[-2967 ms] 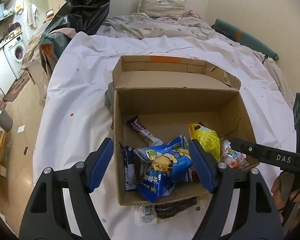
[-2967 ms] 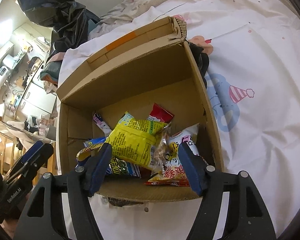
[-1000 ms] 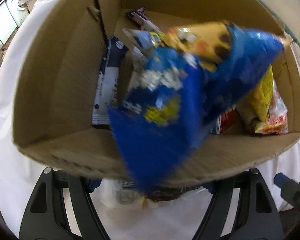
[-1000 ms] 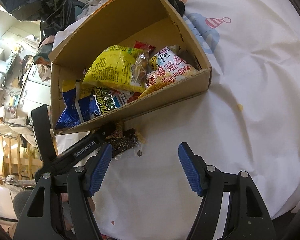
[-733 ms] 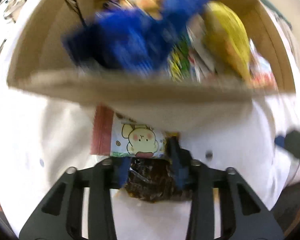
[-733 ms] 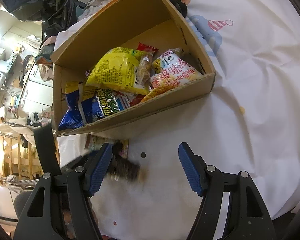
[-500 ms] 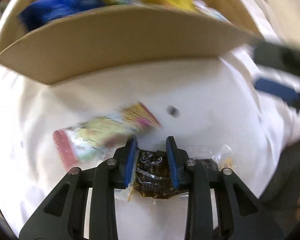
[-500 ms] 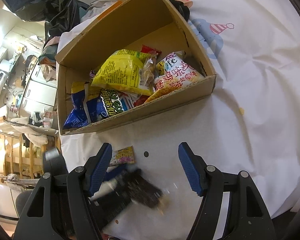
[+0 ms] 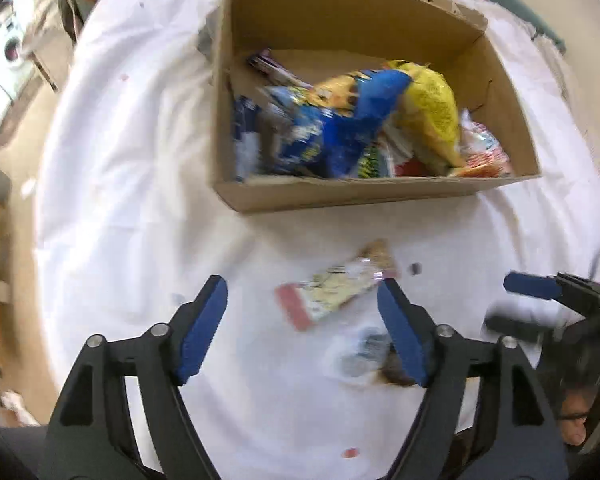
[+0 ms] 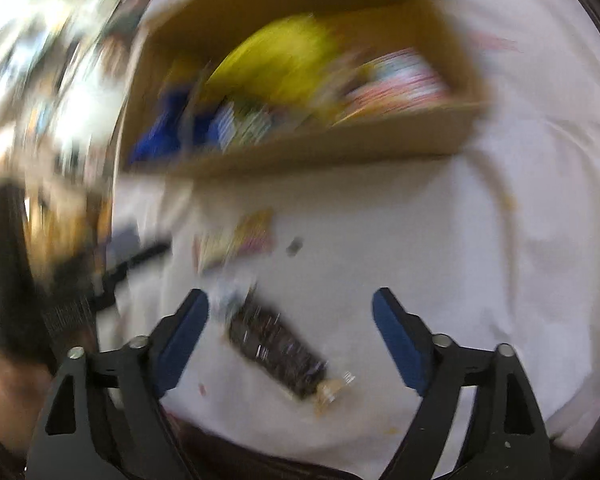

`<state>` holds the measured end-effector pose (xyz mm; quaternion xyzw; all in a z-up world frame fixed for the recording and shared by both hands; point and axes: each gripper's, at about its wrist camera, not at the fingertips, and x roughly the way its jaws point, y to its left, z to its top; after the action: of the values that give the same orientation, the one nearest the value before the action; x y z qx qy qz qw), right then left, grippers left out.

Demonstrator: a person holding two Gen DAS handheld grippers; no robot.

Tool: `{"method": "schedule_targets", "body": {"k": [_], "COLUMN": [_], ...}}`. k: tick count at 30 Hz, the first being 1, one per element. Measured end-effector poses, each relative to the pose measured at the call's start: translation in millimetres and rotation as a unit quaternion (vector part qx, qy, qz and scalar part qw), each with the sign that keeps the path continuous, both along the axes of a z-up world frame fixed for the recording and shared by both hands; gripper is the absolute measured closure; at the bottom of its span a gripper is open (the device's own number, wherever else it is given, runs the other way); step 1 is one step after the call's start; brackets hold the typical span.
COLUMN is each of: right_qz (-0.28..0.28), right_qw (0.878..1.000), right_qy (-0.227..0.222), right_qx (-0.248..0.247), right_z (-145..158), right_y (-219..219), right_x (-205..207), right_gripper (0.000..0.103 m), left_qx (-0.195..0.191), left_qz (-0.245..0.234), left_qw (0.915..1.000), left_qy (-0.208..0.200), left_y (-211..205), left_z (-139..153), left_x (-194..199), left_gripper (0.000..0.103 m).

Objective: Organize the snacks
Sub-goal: 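Grasp the dark jerky packet with the right gripper while the left grasps the cartoon candy wrapper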

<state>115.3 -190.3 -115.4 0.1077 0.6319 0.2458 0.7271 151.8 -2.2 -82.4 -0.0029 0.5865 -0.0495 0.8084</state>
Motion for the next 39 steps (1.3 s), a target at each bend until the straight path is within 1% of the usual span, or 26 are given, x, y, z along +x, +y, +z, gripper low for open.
{"method": "schedule_targets", "body": {"k": [3,4,5,6,7,9,10,11,12,14,15,16,19,22,25,28,30,33,35,39], "right_qz": [0.086,0.105,0.131,0.164,0.184,0.219,0.229,0.236,0.236,0.241,0.248,0.252,0.250,0.233,0.195,0.145,0.092,0.013,-0.023,-0.049], "right_qw": [0.995,0.992,0.988,0.981,0.976,0.963,0.959,0.956,0.954,0.953,0.952,0.953,0.959,0.967,0.978,0.988,0.995,0.999,0.999,0.998], "right_qy": [-0.013,-0.016,-0.019,-0.022,-0.023,-0.041,-0.052,-0.061,-0.066,-0.070,-0.071,-0.070,-0.061,-0.047,-0.034,-0.036,-0.046,-0.046,-0.042,-0.038], "right_qx": [-0.053,-0.062,-0.077,-0.099,-0.111,-0.149,-0.159,-0.166,-0.170,-0.169,-0.162,-0.155,-0.123,-0.096,-0.067,-0.031,-0.013,0.004,0.011,0.009], "right_z": [-12,-16,-22,-29,-35,-46,-48,-49,-49,-49,-46,-44,-36,-29,-14,6,18,25,23,21], "right_y": [36,43,53,65,72,86,90,93,95,95,93,93,85,70,48,25,5,-26,-36,-41], "right_x": [-13,-15,-18,-22,-25,-32,-34,-36,-36,-37,-39,-40,-43,-46,-45,-35,-26,-10,-5,1], "right_gripper": [0.014,0.014,0.014,0.014,0.014,0.013,0.011,0.011,0.010,0.020,0.031,0.039,0.046,0.046,0.046,0.046,0.046,0.046,0.046,0.046], "left_qx": [0.022,0.026,0.039,0.050,0.057,0.068,0.075,0.080,0.081,0.076,0.071,0.067,0.058,0.051,0.057,0.060,0.062,0.057,0.060,0.076], "left_qz": [-0.030,-0.036,-0.047,-0.052,-0.056,-0.062,-0.060,-0.060,-0.059,-0.050,-0.043,-0.038,-0.029,-0.030,-0.041,-0.056,-0.066,-0.085,-0.110,-0.159], "left_qw": [0.9993,0.9990,0.9982,0.9974,0.9968,0.9958,0.9953,0.9950,0.9949,0.9958,0.9965,0.9968,0.9975,0.9978,0.9970,0.9960,0.9952,0.9937,0.9909,0.9835], "left_qy": [0.008,0.007,0.005,0.002,0.001,-0.001,-0.002,-0.002,0.001,0.009,0.013,0.017,0.026,0.030,0.032,0.035,0.037,0.046,0.049,0.041], "left_y": [0,3,0,-2,-4,-4,-1,3,5,9,12,13,16,16,11,5,0,-11,-23,-49], "left_z": [2,-2,-1,0,1,5,6,5,3,0,-3,-5,-11,-14,-18,-22,-25,-33,-40,-51], "left_x": [3,3,4,7,8,8,8,6,7,5,7,9,12,12,12,11,9,9,9,16], "left_gripper": [0.028,0.028,0.028,0.028,0.028,0.027,0.027,0.027,0.026,0.026,0.026,0.026,0.026,0.026,0.026,0.026,0.026,0.026,0.026,0.028]}}
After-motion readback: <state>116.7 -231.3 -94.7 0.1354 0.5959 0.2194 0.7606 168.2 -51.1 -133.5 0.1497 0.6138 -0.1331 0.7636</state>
